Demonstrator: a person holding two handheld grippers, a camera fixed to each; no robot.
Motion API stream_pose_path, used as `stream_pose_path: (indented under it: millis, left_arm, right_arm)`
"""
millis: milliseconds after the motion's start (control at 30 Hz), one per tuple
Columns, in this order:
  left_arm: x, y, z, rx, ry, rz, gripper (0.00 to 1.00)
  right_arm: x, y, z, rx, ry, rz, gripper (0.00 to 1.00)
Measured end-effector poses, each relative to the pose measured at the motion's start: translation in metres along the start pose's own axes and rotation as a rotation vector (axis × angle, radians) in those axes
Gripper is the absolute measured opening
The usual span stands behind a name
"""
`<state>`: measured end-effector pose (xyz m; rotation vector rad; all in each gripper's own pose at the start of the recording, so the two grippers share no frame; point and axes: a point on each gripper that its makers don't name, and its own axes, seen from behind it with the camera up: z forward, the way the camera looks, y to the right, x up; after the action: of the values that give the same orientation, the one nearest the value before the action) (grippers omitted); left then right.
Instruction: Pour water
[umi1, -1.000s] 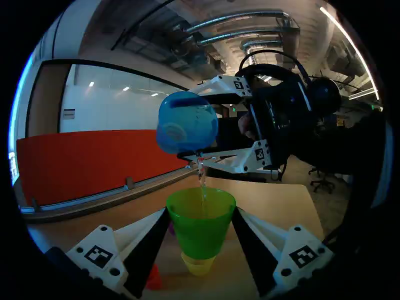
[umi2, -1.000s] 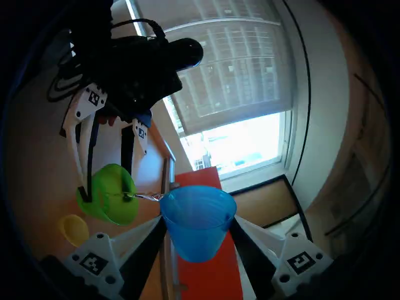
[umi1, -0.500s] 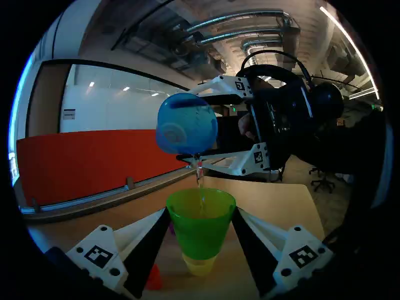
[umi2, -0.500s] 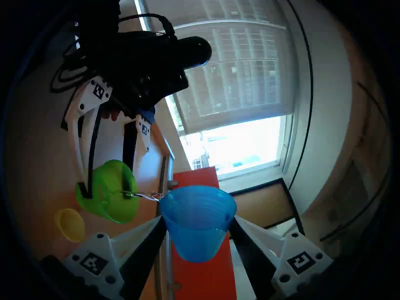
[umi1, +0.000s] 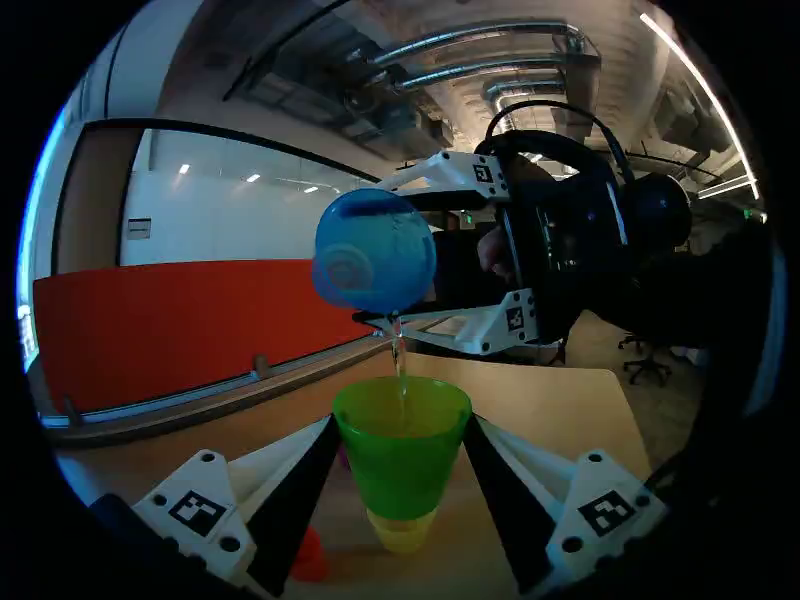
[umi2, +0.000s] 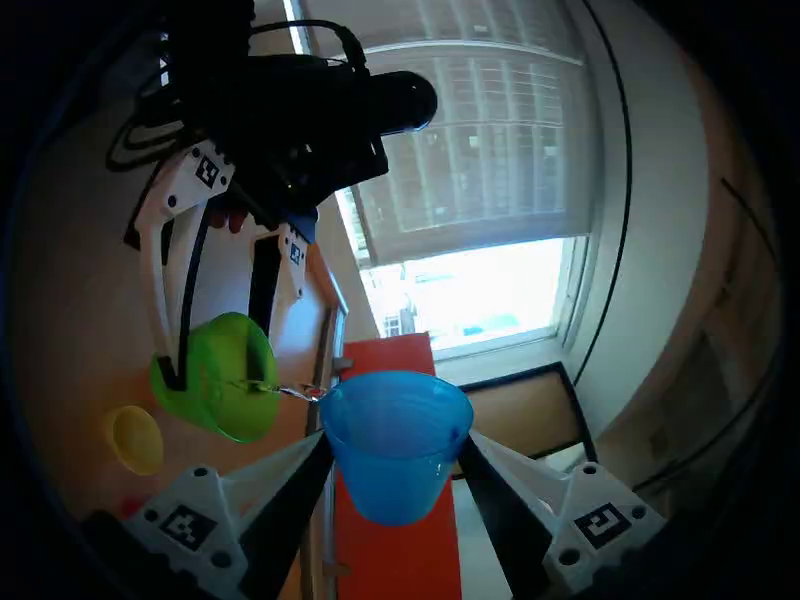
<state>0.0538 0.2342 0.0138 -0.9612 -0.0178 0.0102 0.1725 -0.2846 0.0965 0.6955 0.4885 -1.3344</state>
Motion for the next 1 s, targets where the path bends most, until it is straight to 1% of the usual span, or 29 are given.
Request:
stream_pose_path:
  millis: [767, 1000]
  left_arm:
    - [0.0010, -0.0014, 0.0018, 0.001, 0.001, -0.001, 0.86]
    - [0.0015, -0.0001, 0.0012, -0.002, -0.001, 0.000, 0.86]
  right_arm:
    - [-0.0027, 0.0035, 0.0038, -0.014, -0.002, -0.053, 0.88]
    - [-0.0027, 0.0031, 0.0047, -0.017, 0.000, -0.068, 0.88]
